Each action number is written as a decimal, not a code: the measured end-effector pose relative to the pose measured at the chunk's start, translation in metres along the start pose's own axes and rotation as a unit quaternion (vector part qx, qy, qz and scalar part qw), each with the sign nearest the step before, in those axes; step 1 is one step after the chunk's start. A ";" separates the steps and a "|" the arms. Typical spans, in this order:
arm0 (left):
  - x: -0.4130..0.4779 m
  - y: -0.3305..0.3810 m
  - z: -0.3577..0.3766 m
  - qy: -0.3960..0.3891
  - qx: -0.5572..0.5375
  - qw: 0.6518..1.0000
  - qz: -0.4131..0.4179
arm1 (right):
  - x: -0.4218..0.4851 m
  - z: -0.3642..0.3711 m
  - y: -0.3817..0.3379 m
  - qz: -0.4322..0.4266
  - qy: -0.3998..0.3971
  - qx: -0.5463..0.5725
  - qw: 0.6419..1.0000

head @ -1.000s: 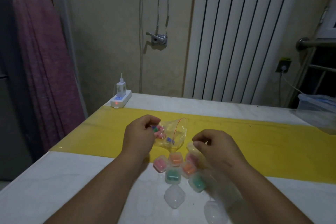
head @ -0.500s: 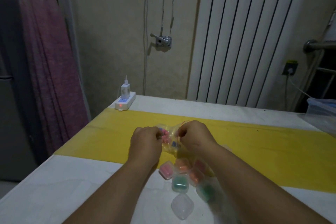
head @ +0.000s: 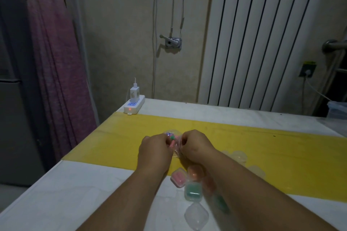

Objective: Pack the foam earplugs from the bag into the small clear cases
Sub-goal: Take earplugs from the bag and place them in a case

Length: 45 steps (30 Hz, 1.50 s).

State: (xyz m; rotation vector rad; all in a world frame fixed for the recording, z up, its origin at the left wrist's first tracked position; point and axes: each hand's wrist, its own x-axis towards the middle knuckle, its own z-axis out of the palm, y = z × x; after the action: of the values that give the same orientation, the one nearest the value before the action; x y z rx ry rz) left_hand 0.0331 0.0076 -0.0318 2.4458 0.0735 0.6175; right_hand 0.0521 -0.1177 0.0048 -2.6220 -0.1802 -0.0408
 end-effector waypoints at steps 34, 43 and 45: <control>-0.002 0.001 -0.002 -0.015 0.005 1.000 -0.015 | 0.002 -0.002 -0.001 -0.009 -0.021 0.082 0.996; -0.004 0.004 -0.004 -0.015 -0.008 1.000 -0.026 | -0.003 -0.003 0.001 -0.002 -0.009 0.072 0.997; -0.004 0.004 -0.005 -0.015 -0.007 1.000 -0.023 | -0.005 -0.004 -0.001 0.005 -0.007 0.058 0.998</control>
State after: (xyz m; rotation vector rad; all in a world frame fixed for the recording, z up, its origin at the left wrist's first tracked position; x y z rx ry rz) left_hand 0.0275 0.0064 -0.0280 2.4324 0.1123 0.5599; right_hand 0.0471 -0.1197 0.0084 -2.5074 -0.1688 -0.0073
